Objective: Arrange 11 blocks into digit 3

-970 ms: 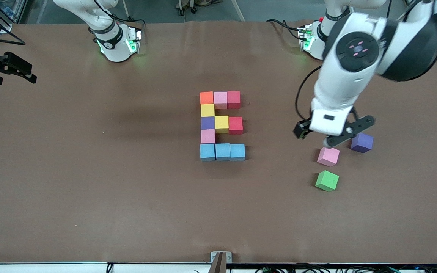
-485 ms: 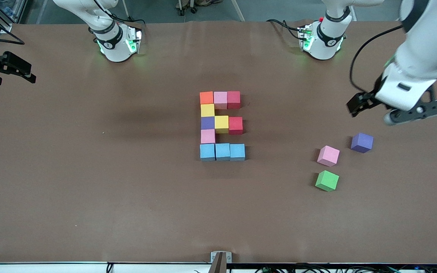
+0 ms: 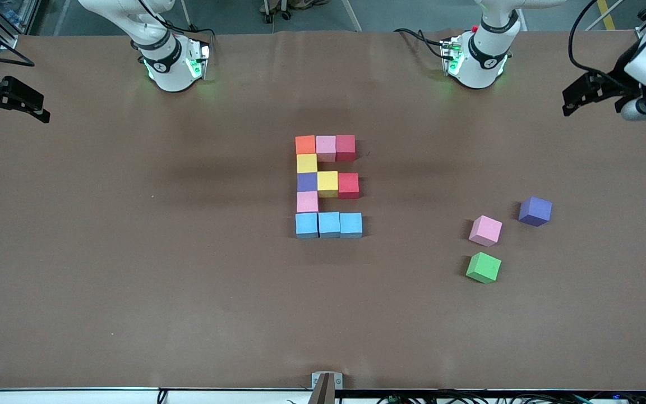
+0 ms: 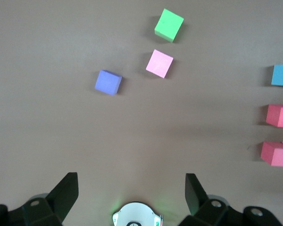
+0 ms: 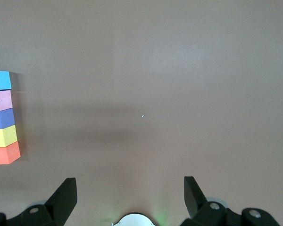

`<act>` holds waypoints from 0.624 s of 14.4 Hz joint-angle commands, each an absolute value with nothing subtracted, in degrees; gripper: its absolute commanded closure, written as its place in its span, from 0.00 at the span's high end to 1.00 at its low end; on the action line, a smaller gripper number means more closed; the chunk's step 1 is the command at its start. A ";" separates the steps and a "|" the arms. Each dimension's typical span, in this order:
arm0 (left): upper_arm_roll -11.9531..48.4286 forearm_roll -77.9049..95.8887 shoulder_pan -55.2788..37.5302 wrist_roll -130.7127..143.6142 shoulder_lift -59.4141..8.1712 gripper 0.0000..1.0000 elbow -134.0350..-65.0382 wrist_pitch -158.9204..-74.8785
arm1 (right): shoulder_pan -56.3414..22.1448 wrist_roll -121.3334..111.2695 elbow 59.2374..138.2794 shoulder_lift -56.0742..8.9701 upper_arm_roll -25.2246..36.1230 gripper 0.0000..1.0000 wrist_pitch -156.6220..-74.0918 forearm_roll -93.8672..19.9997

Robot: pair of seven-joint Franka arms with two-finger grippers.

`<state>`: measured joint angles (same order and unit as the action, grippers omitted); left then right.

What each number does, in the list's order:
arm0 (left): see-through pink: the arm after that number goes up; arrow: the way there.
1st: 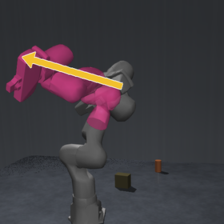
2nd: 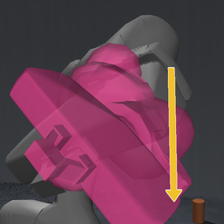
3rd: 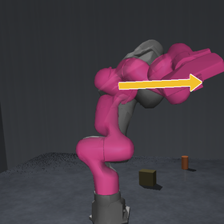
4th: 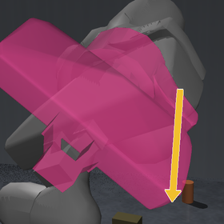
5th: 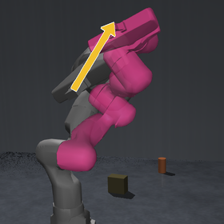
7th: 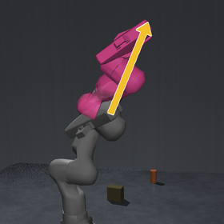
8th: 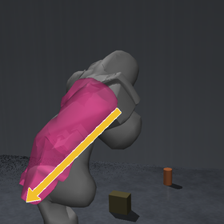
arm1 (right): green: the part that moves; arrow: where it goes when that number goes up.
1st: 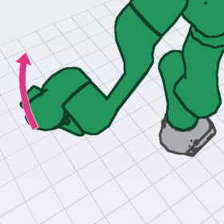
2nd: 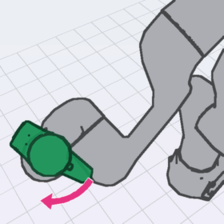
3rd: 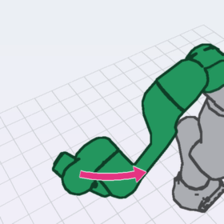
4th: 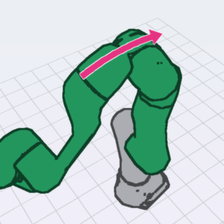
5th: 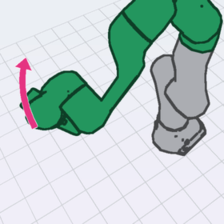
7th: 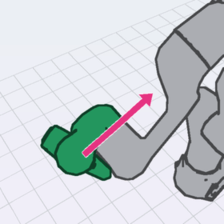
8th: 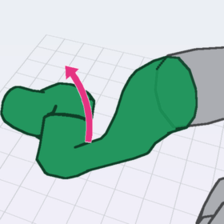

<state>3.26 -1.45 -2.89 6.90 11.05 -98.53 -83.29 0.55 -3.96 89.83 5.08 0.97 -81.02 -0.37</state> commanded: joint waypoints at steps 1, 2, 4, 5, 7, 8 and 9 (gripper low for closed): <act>3.34 -0.53 -3.78 6.15 13.10 1.00 -100.73 -84.02 | 1.05 -4.75 91.05 6.42 0.70 1.00 -81.04 0.44; 3.43 -0.53 -3.69 6.15 12.92 1.00 -100.46 -84.11 | 1.05 -4.75 91.05 6.42 0.70 1.00 -81.04 0.44; 3.43 -0.44 -3.60 6.15 12.31 1.00 -100.02 -84.37 | 1.05 -4.66 91.05 6.42 0.62 1.00 -81.12 0.44; 3.43 -0.44 -3.60 6.15 11.52 1.00 -98.98 -84.37 | 0.97 -4.75 90.97 6.42 0.62 1.00 -81.04 0.44; 3.51 -0.44 -3.78 6.41 10.37 1.00 -97.56 -84.29 | 0.97 -4.57 90.97 6.42 0.53 1.00 -80.95 0.44; 3.52 -0.44 -3.78 7.03 10.37 1.00 -97.38 -84.11 | 0.97 -4.22 90.97 6.42 0.44 1.00 -80.95 0.44; 3.60 -0.44 -3.78 6.42 10.46 1.00 -97.21 -84.02 | 0.97 -4.13 90.97 6.42 0.35 1.00 -80.86 0.44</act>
<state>3.54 -1.36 -3.72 6.89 11.07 -98.99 -84.33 0.55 -3.97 89.83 5.08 0.94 -80.97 -0.18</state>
